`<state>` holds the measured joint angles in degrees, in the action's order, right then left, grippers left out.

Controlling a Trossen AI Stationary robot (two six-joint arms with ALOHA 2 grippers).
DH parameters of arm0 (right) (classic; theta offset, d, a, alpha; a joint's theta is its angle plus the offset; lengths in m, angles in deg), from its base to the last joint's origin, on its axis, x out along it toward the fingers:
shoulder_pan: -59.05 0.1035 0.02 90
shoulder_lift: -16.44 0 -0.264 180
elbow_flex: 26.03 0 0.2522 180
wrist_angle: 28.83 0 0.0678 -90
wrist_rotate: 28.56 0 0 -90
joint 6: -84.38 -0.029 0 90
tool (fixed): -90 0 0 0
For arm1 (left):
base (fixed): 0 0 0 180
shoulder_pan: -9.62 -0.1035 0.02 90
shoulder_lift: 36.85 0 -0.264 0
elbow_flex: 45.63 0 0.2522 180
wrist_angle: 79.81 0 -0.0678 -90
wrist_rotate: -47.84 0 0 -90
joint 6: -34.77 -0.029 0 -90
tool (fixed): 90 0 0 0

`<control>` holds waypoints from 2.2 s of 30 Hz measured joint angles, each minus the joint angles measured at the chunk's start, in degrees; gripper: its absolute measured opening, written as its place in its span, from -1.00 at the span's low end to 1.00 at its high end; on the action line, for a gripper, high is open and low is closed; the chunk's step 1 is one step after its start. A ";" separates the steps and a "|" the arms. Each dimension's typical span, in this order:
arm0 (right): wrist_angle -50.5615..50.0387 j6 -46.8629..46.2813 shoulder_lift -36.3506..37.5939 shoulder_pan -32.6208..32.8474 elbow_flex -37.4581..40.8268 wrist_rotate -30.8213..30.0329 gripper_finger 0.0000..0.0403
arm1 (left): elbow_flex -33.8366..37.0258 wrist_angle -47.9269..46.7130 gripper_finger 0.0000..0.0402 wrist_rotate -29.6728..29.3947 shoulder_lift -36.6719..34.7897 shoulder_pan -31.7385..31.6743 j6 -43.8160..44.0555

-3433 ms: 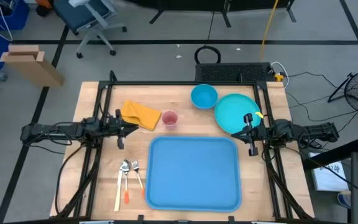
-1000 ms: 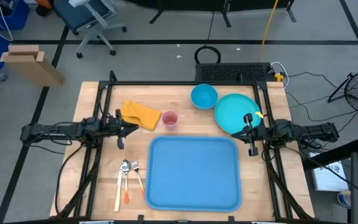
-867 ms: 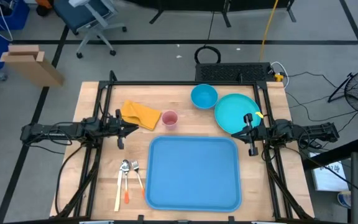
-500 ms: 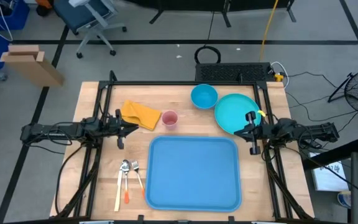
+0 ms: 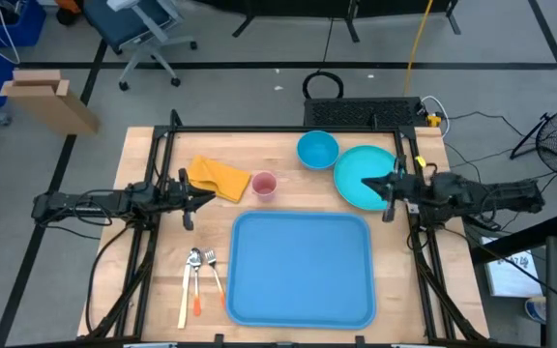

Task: Set up tray
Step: Put the green plate on the blue tray

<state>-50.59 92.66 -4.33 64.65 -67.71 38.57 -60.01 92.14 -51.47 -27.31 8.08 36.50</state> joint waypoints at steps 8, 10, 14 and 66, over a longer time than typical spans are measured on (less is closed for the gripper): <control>-42.82 -12.21 -27.78 -0.04 -28.62 -7.17 -0.95 | 0.01 -1.66 -0.76 -0.19 0.32 0.00 2.09; -53.03 -14.92 -33.01 -0.04 -33.73 -5.26 -0.87 | 0.00 -2.36 -0.76 -0.13 0.35 0.00 2.09; -66.86 -16.66 -40.06 0.00 -36.74 2.12 -0.61 | -0.04 -3.01 -0.76 -0.17 0.33 0.00 2.11; -52.70 -11.81 -62.49 -19.95 -17.42 13.79 0.31 | 0.02 -2.71 -0.76 0.23 0.33 0.00 1.78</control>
<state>-103.28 80.85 -66.82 44.70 -85.13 52.36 -59.99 89.43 -51.24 -26.98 8.08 38.28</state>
